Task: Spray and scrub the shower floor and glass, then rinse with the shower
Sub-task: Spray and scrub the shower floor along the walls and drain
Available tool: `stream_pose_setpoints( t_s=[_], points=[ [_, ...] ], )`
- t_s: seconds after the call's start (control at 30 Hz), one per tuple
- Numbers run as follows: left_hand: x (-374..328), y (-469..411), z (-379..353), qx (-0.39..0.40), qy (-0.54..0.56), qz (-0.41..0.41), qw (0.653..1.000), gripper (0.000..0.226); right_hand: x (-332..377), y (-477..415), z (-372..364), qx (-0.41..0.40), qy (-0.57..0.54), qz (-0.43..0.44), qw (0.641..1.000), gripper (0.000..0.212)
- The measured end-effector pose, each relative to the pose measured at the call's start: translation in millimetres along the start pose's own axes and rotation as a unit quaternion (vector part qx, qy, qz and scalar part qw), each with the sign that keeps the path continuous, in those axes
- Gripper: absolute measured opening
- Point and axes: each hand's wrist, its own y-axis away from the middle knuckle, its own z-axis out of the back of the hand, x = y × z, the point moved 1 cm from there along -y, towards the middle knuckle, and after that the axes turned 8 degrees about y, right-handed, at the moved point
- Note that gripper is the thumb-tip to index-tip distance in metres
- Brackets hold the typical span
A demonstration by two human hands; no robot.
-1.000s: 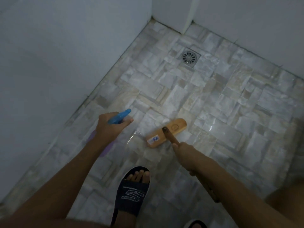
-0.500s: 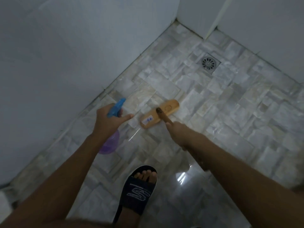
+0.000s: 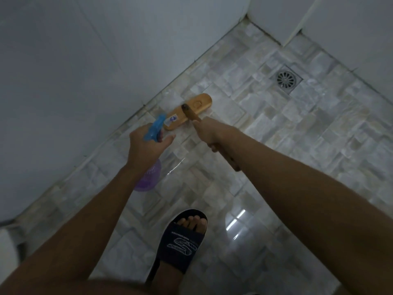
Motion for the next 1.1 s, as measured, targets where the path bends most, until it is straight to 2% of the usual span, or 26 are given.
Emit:
stream_pose_setpoints(
  t_s=[0.17,0.27,0.37,0.53,0.67,0.83,0.97,1.03,1.1],
  points=[
    [2,2,-2,0.004,0.002,-0.004,1.000,0.032,-79,50,-19,0.006,0.055,-0.040,0.998,0.054],
    [1,8,3,0.005,-0.005,-0.030,1.000,0.028,-110,72,-30,0.011,0.040,-0.083,0.996,0.049],
    [2,9,8,-0.008,-0.008,-0.035,0.999,0.026,-98,65,-32,0.000,0.036,-0.083,0.996,0.050],
    [-1,9,7,-0.005,-0.017,-0.039,0.999,0.022,-30,22,-27,-0.032,0.007,0.002,0.999,0.051],
    [-6,11,3,0.004,-0.002,-0.047,0.999,0.021,0,7,-23,-0.028,-0.018,0.020,0.999,0.049],
    [-4,7,1,0.013,-0.003,-0.052,0.999,0.021,-54,43,-34,-0.038,-0.009,0.006,0.999,0.052],
    [1,-1,-2,0.006,0.001,-0.027,1.000,0.025,-122,80,-46,-0.049,-0.011,-0.075,0.996,0.056],
    [3,-6,-2,-0.005,0.001,-0.006,1.000,0.026,-124,78,-41,-0.044,-0.024,-0.097,0.994,0.052],
    [6,-12,-1,-0.018,0.010,0.031,0.999,0.026,-101,64,-27,-0.042,-0.026,-0.076,0.996,0.048]
  ],
)
